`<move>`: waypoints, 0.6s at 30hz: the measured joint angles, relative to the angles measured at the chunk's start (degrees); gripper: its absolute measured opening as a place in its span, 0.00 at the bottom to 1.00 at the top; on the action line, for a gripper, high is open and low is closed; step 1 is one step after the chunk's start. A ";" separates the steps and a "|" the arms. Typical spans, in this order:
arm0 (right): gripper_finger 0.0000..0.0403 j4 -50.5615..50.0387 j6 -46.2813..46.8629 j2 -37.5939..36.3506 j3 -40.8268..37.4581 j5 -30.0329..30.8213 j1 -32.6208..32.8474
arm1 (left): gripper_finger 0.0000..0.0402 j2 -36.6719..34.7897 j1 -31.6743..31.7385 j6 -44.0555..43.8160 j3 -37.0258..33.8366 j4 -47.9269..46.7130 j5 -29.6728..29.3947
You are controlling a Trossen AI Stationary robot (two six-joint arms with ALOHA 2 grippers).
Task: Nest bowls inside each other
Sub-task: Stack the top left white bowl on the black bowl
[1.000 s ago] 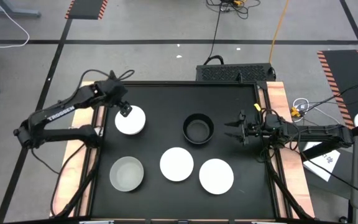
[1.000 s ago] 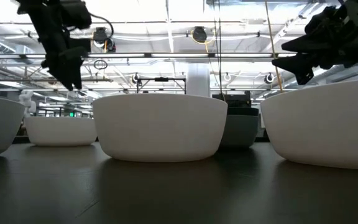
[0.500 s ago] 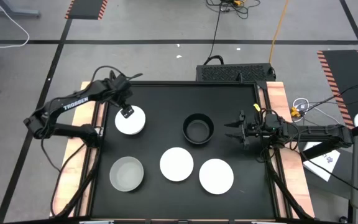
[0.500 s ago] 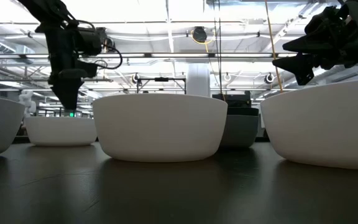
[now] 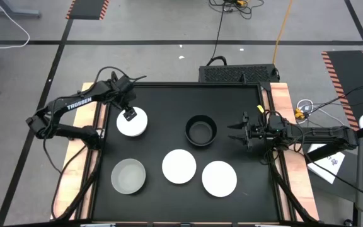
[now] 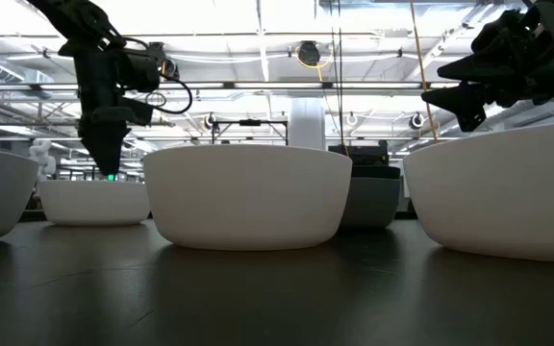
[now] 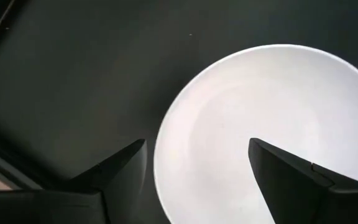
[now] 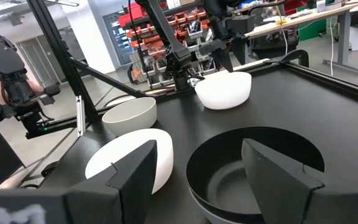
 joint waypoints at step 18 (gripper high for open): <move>0.57 0.00 0.43 -0.01 0.00 -0.02 0.00 | 0.70 5.29 1.66 0.06 -0.02 0.15 -1.30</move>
